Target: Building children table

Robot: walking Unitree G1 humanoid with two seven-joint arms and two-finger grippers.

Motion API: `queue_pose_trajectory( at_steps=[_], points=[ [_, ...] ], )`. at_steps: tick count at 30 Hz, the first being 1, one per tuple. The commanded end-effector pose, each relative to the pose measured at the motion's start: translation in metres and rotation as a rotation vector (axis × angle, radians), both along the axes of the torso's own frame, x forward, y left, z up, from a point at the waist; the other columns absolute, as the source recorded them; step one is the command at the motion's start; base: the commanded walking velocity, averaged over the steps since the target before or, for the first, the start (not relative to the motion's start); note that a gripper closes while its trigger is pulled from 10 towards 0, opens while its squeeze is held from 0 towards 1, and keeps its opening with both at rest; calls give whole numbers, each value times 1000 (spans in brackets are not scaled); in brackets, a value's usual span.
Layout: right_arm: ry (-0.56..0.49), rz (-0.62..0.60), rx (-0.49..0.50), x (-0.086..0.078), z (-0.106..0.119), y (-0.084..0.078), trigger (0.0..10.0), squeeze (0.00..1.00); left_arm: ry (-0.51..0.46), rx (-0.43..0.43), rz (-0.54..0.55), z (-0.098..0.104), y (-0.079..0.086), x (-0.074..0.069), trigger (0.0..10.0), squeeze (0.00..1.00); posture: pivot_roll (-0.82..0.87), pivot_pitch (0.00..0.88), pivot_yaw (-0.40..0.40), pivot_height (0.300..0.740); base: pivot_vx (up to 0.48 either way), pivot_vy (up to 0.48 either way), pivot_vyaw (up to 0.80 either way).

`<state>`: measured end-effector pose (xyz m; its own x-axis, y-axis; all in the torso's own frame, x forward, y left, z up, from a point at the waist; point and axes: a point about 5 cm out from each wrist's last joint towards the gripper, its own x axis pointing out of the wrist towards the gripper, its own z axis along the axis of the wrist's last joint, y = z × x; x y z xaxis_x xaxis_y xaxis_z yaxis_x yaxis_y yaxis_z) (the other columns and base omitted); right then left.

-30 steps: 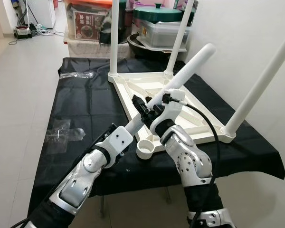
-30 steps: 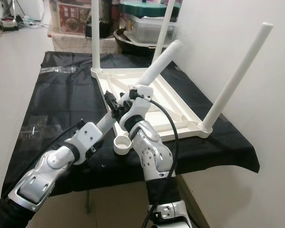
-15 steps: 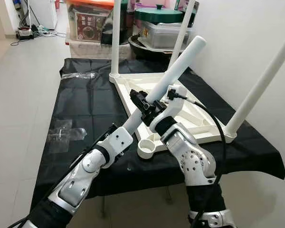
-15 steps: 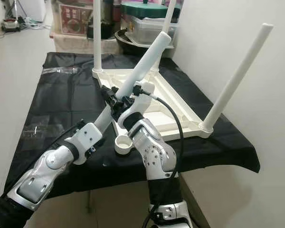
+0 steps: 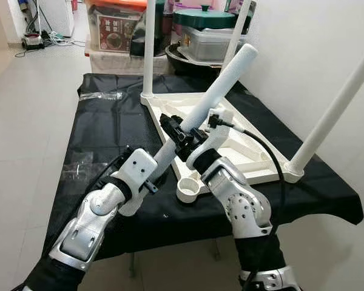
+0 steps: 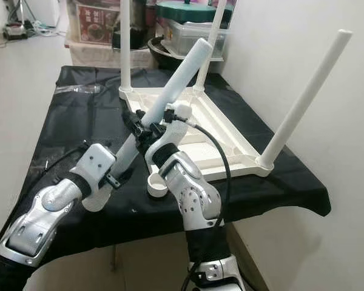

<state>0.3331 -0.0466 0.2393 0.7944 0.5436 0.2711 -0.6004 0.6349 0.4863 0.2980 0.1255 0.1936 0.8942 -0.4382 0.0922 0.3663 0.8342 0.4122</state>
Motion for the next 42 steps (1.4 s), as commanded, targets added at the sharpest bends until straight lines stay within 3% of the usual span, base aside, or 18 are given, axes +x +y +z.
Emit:
queue_pose_trajectory(
  at_steps=[1, 4, 5, 6, 7, 8, 9, 10, 11, 12, 16, 18, 25, 28, 33, 37, 42],
  points=[
    [19, -41, 17, 6, 2, -2, 0, 0, -65, -65, 28, 16, 12, -4, 10000, 1000, 127, 0, -144, 740, 0, 0, 0],
    [3, -107, 9, 19, 8, -19, 0, 0, -56, -102, -76, 19, 9, -20, 10000, 1000, 138, 0, -149, 740, 0, 0, 0],
    [-11, -141, 1, 25, 12, -29, 0, 0, -23, -92, -146, 16, 7, -30, 10000, 1000, 143, 0, -151, 740, 0, 0, 0],
    [-11, -141, 1, 25, 12, -29, 0, 0, -23, -92, -146, 16, 7, -30, 10000, 1000, 143, 0, -151, 740, 0, 0, 0],
    [-38, -196, -12, 35, 21, -45, 0, 0, 30, -71, -215, 8, 7, -42, 10000, 1000, 143, 0, -151, 740, 0, 0, 0],
    [-38, -196, -12, 35, 21, -45, 0, 0, 30, -71, -215, 8, 7, -42, 10000, 1000, 143, 0, -151, 740, 0, 0, 0],
    [-57, -228, -20, 40, 27, -55, 0, 0, 53, -57, -215, 4, 11, -46, 10000, 294, 143, 0, -151, 740, 0, 0, 0],
    [-74, -253, -27, 44, 33, -63, 0, 0, 63, -62, -222, 3, 13, -50, 10000, 0, 147, 0, -153, 740, 0, 0, 0],
    [-74, -253, -27, 44, 33, -63, 0, 0, 63, -62, -222, 3, 13, -50, 10000, 0, 147, 0, -153, 740, 0, 0, 0],
    [-107, -292, -37, 50, 45, -76, 0, 0, 66, -79, -205, 5, 20, -52, 10000, 0, 147, 0, -155, 740, 0, 0, 0],
    [-135, -318, -42, 54, 55, -86, 0, 0, 63, -98, -168, 8, 26, -52, 10000, 0, 147, 0, -155, 740, 0, 0, 0],
    [-173, -330, -35, 57, 72, -99, 0, 0, 57, -72, -70, 4, 40, -45, 10000, 0, 145, 0, -155, 740, 0, 0, 0],
    [-209, -278, -38, 56, 79, -102, 0, 0, 124, -26, 33, -9, 51, -41, 10000, 0, 143, 0, -153, 740, 0, 0, 0],
    [-229, -199, -9, 54, 82, -103, 0, 0, 192, 47, 73, -26, 55, -41, 10000, 0, 139, 0, -149, 740, 0, 0, 0],
    [-302, -85, 34, 46, 91, -104, 0, 0, 236, 90, 61, -37, 54, -46, 10000, 0, 136, 0, -146, 740, 0, 0, 0],
    [-391, 75, 51, 35, 104, -106, 0, 0, 289, 114, -46, -43, 52, -59, 10000, 0, 138, 0, -149, 740, 0, 0, 0],
    [-398, 101, 54, 36, 111, -111, 0, 0, 307, 127, -86, -46, 51, -65, 10000, 0, 137, 0, -153, 740, 0, 0, 0]
  ],
)
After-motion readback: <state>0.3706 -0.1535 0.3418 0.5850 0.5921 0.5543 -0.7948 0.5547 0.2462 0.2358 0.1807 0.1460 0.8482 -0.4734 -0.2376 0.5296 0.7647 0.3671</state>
